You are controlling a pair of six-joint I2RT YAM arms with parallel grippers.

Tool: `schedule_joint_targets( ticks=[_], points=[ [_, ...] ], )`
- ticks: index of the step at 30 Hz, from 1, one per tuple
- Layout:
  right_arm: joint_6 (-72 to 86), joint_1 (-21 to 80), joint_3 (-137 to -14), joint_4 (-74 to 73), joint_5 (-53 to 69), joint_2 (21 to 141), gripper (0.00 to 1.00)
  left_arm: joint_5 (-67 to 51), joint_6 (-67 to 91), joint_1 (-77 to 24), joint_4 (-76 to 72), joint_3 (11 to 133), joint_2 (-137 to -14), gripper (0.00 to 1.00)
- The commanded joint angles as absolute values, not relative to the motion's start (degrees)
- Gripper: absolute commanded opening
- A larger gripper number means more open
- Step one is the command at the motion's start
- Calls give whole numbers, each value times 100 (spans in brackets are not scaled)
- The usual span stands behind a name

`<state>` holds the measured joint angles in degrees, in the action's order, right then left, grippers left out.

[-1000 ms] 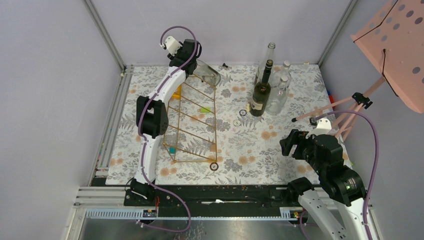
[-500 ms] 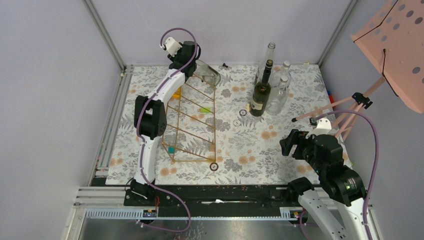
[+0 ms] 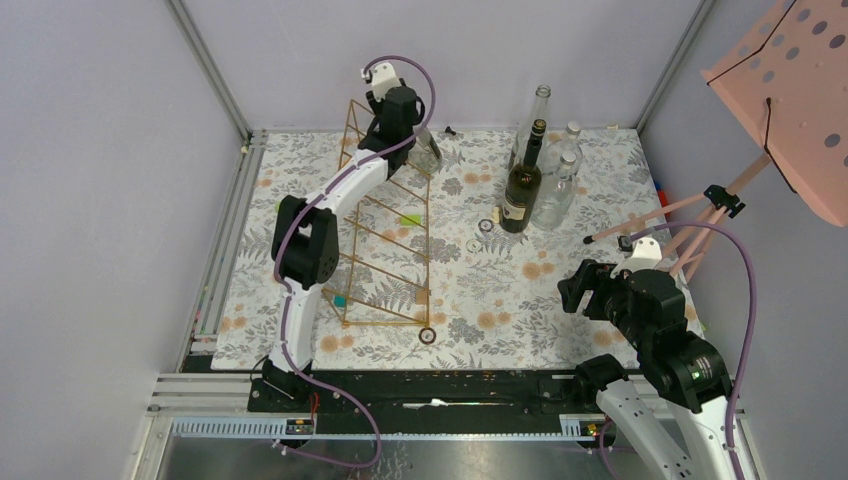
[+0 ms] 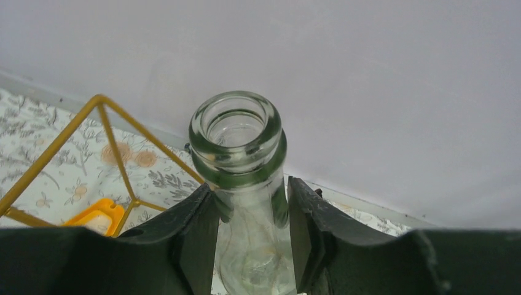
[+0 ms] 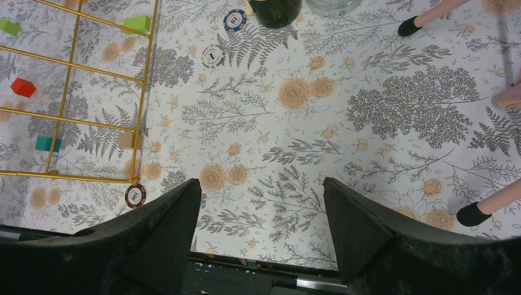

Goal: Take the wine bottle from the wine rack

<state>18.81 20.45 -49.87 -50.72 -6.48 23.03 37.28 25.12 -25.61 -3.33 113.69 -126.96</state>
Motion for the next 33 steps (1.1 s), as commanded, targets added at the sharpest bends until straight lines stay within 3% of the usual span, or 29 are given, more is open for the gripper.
schedule_joint_targets(
  ticks=[1, 9, 20, 33],
  points=[
    [1953, 2052, -4949, -4926, -598, 2250, 80, 2990, 1401, -2690, -1332, 11146, -12236, 0],
    [1957, 2054, -4940, -4923, -576, 2301, 80, 1179, 1198, -2746, -1363, 11285, -12353, 0],
    [1976, 2048, -4888, -4925, -527, 2346, 80, 126, 451, -2926, -1723, 11057, -12377, 0],
    [2037, 2048, -4828, -4934, -510, 2240, 80, -2172, 456, -2845, -2618, 10517, -12364, 0]
  ],
)
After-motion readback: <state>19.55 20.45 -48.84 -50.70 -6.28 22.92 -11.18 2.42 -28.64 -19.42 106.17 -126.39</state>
